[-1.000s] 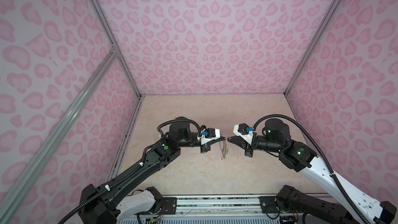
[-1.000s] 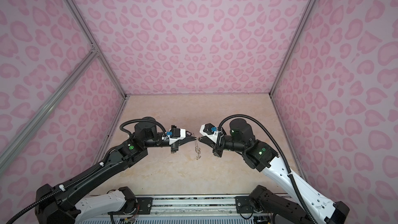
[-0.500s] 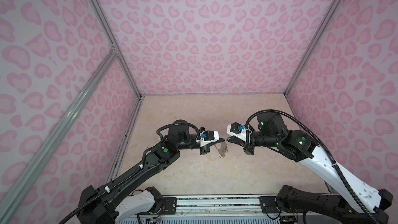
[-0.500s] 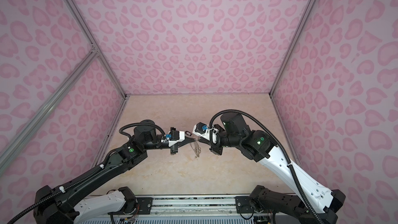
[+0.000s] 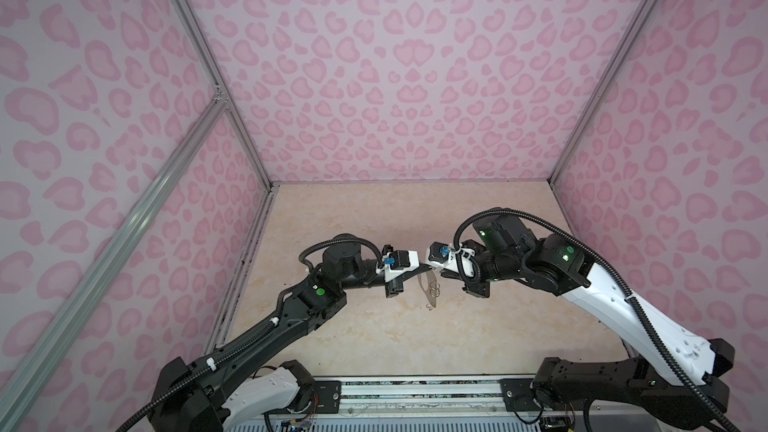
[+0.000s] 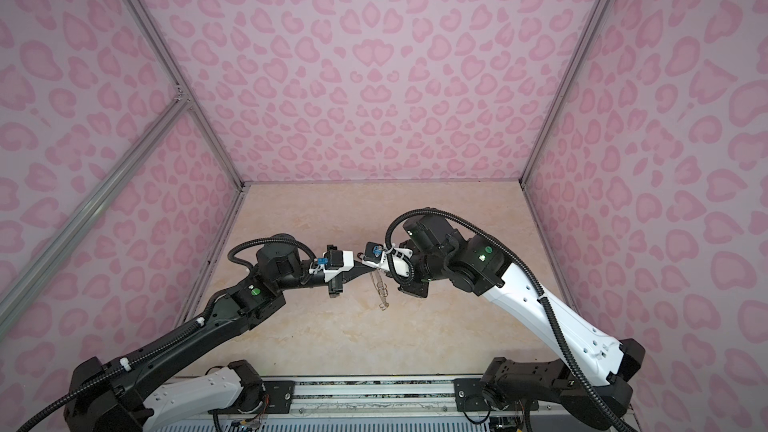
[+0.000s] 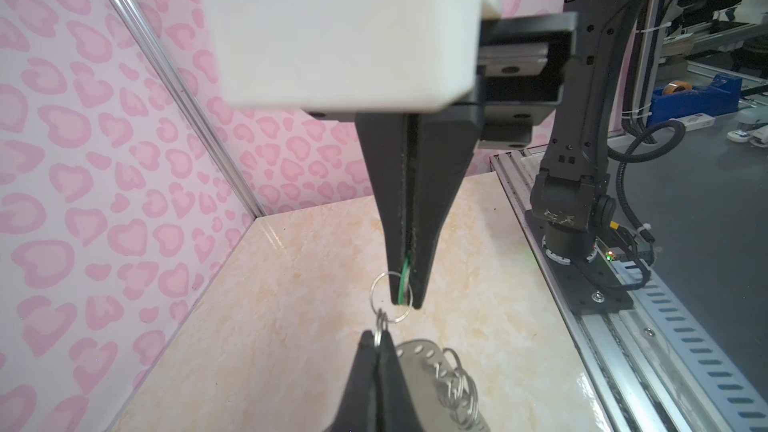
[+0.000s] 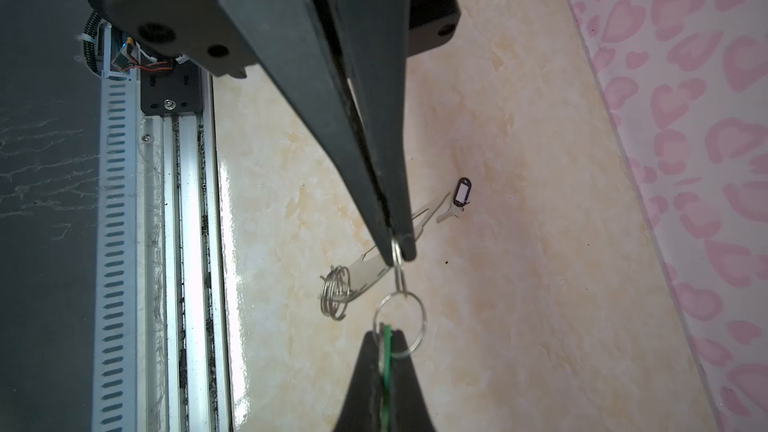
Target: Put the keys on the keyring
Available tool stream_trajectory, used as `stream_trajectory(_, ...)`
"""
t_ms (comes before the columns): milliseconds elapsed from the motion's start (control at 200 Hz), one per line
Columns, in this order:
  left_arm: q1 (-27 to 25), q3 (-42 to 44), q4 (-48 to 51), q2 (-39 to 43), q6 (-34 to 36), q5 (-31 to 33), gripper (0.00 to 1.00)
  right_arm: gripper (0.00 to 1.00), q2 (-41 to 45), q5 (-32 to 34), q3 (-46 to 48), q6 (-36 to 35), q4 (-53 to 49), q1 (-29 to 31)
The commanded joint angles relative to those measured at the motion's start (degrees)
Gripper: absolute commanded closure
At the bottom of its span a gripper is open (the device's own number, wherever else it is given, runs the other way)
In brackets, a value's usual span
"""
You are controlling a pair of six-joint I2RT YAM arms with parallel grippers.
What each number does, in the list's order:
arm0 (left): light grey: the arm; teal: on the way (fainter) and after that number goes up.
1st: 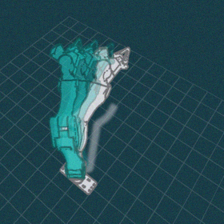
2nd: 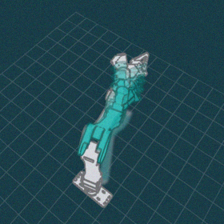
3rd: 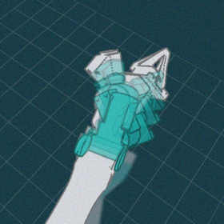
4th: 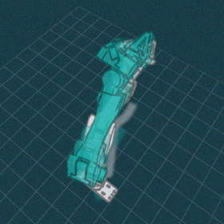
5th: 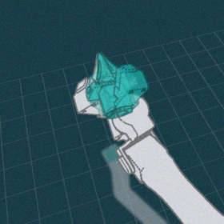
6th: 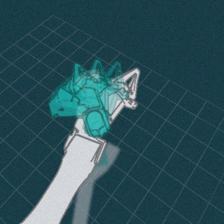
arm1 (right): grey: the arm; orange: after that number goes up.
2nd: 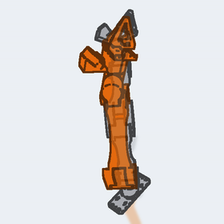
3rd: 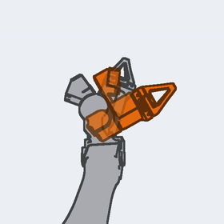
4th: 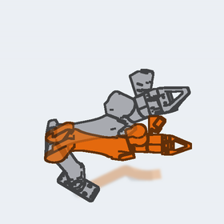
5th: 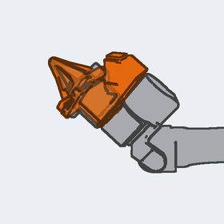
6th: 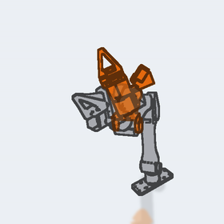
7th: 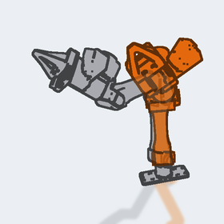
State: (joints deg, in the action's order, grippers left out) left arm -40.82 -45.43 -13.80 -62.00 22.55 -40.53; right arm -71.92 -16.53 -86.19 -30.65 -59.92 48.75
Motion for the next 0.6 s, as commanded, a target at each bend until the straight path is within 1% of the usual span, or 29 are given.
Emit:
stream_trajectory(0, 0.5, 0.6, -4.8, 0.5, -0.7, 0.1, 0.97, 1.00, -0.9, 0.5, -1.2, -0.5, -2.7, 0.2)
stream_trajectory(395, 0.5, 1.5, -7.9, 0.7, -2.4, -0.8, 0.97, 1.00, -3.8, 0.5, -2.3, -0.2, -4.2, 0.1)
stream_trajectory(595, 0.5, 1.8, -9.1, 0.4, -3.2, -1.4, 0.97, 1.00, -4.7, -0.7, -3.3, 0.1, -4.1, 0.1)
